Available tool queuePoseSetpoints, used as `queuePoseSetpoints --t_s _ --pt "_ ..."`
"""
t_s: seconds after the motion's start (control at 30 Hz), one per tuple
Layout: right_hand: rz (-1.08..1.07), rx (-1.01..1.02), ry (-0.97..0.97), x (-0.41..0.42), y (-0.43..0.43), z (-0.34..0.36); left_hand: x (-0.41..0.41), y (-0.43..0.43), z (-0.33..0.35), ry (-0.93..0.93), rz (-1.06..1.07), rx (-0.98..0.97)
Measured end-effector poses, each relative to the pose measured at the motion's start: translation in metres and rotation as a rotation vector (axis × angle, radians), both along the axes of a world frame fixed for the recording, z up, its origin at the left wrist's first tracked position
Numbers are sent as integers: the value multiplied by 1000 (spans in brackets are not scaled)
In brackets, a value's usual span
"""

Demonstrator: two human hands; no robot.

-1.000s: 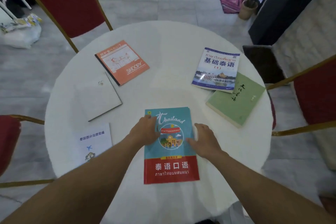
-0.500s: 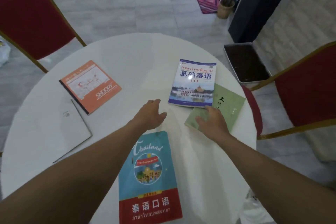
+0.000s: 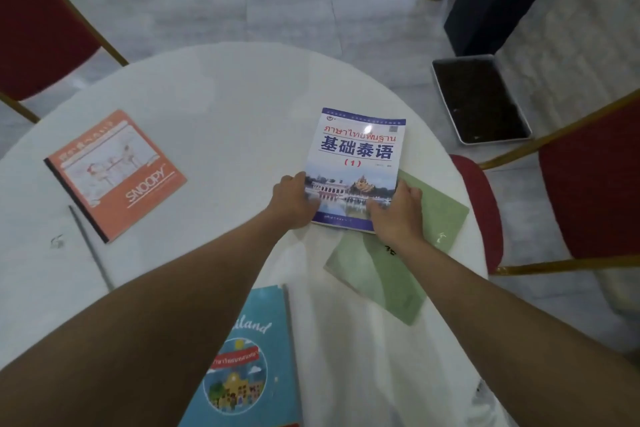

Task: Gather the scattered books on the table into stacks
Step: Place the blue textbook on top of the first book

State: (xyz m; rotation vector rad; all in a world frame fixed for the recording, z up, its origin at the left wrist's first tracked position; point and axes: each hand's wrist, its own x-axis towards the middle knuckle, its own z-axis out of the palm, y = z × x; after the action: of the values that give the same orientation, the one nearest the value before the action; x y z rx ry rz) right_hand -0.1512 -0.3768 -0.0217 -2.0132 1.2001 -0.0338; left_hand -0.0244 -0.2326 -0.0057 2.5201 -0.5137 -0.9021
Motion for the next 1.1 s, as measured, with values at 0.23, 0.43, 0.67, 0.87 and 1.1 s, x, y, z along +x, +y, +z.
queuePoseSetpoints --t_s 0.23,0.43,0.67,0.87,1.1 --pt "-42 90 -33 3 -7 -4 9 -13 -3 186 337 -74" --pt "-29 235 0 3 -10 10 9 -6 19 306 559 -251" --pt "-14 358 -16 -21 36 28 -18 39 46 417 460 -300" --pt "72 352 -144 -46 99 46 -63 115 54 341 400 -385" --pt "81 504 -207 -88 189 49 -114 209 54 301 364 -412"
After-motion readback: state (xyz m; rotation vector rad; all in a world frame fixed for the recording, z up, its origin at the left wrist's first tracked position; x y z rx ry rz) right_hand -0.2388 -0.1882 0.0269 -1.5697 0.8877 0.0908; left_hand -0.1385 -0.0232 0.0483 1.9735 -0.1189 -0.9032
